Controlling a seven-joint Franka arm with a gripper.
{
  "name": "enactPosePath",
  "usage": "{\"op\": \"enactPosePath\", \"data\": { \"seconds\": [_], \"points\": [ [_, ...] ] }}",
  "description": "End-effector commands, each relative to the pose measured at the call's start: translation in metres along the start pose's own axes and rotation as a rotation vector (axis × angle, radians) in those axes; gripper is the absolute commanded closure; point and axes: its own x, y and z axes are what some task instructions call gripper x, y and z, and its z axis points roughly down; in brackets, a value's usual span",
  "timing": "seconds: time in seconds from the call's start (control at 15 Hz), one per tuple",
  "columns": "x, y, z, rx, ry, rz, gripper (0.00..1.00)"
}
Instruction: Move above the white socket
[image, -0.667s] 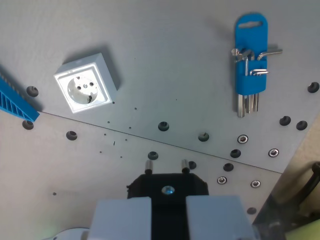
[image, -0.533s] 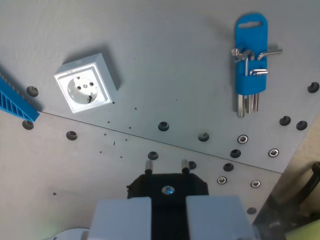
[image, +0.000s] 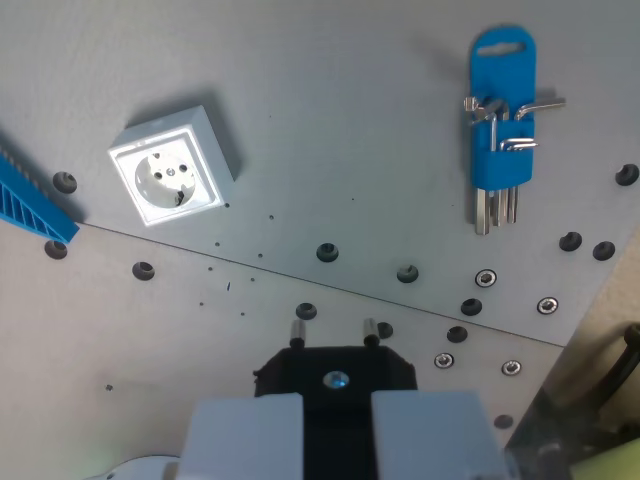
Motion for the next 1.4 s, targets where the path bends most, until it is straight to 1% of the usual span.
{"op": "enactPosePath", "data": {
  "seconds": [0.07,0.4,0.67,0.93,1.4],
  "points": [
    [-0.001,-0.002,0.003,-0.001,0.007,-0.019,1.00],
    [-0.004,-0.006,0.013,-0.009,0.029,-0.047,1.00],
    [-0.007,-0.011,0.025,-0.017,0.052,-0.072,1.00],
    [-0.010,-0.017,0.042,-0.021,0.060,-0.103,1.00],
    [-0.017,-0.033,0.077,-0.017,0.060,-0.162,1.00]
  ]
}}
